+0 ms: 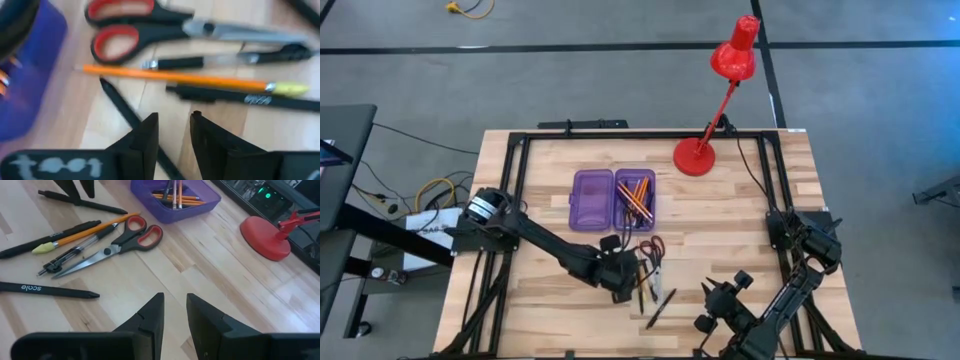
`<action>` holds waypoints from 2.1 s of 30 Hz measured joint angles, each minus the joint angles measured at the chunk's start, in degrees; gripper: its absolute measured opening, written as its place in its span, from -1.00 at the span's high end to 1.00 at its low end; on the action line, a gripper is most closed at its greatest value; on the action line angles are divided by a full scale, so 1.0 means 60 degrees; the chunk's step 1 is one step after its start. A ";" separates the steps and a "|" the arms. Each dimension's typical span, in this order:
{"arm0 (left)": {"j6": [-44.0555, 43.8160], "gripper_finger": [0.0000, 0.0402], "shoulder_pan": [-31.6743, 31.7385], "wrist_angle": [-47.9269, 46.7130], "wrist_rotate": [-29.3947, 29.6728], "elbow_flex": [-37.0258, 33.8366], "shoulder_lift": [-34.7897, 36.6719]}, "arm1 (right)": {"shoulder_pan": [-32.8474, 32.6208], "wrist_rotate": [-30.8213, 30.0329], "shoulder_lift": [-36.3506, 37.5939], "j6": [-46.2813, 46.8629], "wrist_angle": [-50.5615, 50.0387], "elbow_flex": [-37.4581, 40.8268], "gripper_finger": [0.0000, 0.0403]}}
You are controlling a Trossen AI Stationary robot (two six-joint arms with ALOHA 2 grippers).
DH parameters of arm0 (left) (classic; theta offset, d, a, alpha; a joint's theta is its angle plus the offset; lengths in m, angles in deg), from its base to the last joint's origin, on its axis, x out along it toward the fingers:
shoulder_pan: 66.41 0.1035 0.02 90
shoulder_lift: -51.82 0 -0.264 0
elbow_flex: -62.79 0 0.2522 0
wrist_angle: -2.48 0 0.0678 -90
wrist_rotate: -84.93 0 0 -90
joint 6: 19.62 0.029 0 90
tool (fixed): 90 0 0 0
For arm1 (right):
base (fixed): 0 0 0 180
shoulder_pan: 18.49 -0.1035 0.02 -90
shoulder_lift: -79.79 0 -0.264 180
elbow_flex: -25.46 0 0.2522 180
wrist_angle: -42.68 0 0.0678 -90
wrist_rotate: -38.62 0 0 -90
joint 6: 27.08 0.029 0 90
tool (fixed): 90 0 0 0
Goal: Pick & place school supplies into a supply box
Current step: Put the black pen into the violet supply box
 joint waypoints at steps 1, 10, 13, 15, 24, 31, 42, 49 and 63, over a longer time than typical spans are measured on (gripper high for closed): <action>0.0066 0.51 -0.0068 -0.0007 0.0204 0.0000 0.0067 | 0.0000 -0.0003 0.0000 0.0000 -0.0003 0.0000 0.62; -0.0328 0.51 0.0250 -0.0653 0.0017 -0.0375 0.0004 | 0.0000 -0.0219 0.0000 0.0000 0.0034 0.0000 0.62; -0.0326 0.51 0.0309 -0.0411 -0.0001 -0.0404 0.0007 | -0.0001 -0.0219 0.0000 0.0000 0.0047 0.0000 0.62; -0.0183 0.51 0.0311 -0.0175 -0.0058 -0.0408 0.0007 | -0.0003 -0.0219 0.0000 0.0000 0.0055 0.0000 0.62; 0.0038 0.51 0.0354 0.0249 -0.0236 -0.0408 0.0007 | -0.0001 -0.0219 0.0000 -0.0038 0.0068 0.0000 0.62; 0.0029 0.51 0.0527 0.0239 -0.0749 -0.0408 -0.0263 | 0.0000 -0.0223 0.0000 -0.0058 0.0138 0.0000 0.62; 0.0034 0.51 0.0570 -0.0670 -0.1255 -0.0354 -0.0403 | -0.0002 -0.0223 0.0000 -0.0076 0.0153 0.0000 0.62; -0.0342 0.67 0.0281 -0.2723 -0.1336 -0.0354 -0.0383 | 0.0000 -0.0227 0.0000 -0.0076 0.0302 0.0000 0.62; -0.1177 0.94 -0.1114 -0.5277 -0.0573 -0.0428 -0.0469 | 0.0000 -0.0252 0.0000 -0.0080 0.0368 0.0000 0.62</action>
